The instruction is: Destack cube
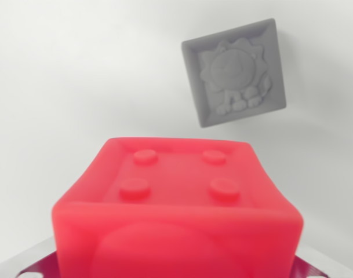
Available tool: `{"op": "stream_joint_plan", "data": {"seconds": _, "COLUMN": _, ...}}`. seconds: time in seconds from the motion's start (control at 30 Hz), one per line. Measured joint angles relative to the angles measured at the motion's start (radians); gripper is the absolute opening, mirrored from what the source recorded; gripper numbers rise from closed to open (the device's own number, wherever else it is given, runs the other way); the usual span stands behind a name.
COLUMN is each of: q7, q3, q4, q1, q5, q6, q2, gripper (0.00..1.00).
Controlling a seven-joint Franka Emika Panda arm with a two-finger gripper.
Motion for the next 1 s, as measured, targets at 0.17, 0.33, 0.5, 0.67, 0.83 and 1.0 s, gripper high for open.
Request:
{"op": "stream_joint_plan", "data": {"seconds": 0.17, "q7": 0.047, "q3": 0.000, "q4": -0.030, "q1": 0.008, "q5": 0.003, "q6": 0.008, "q2": -0.021, "gripper": 0.00}}
{"op": "stream_joint_plan", "data": {"seconds": 0.33, "q7": 0.092, "q3": 0.000, "q4": -0.058, "q1": 0.014, "q5": 0.005, "q6": 0.017, "q2": -0.041, "gripper": 0.00}}
{"op": "stream_joint_plan", "data": {"seconds": 0.5, "q7": 0.138, "q3": 0.000, "q4": -0.086, "q1": 0.022, "q5": 0.008, "q6": 0.024, "q2": -0.061, "gripper": 0.00}}
{"op": "stream_joint_plan", "data": {"seconds": 0.67, "q7": 0.180, "q3": 0.000, "q4": -0.110, "q1": 0.028, "q5": 0.011, "q6": 0.030, "q2": -0.080, "gripper": 0.00}}
{"op": "stream_joint_plan", "data": {"seconds": 0.83, "q7": 0.222, "q3": 0.000, "q4": -0.135, "q1": 0.036, "q5": 0.014, "q6": 0.037, "q2": -0.098, "gripper": 0.00}}
{"op": "stream_joint_plan", "data": {"seconds": 1.0, "q7": 0.262, "q3": 0.000, "q4": -0.158, "q1": 0.043, "q5": 0.017, "q6": 0.043, "q2": -0.115, "gripper": 0.00}}
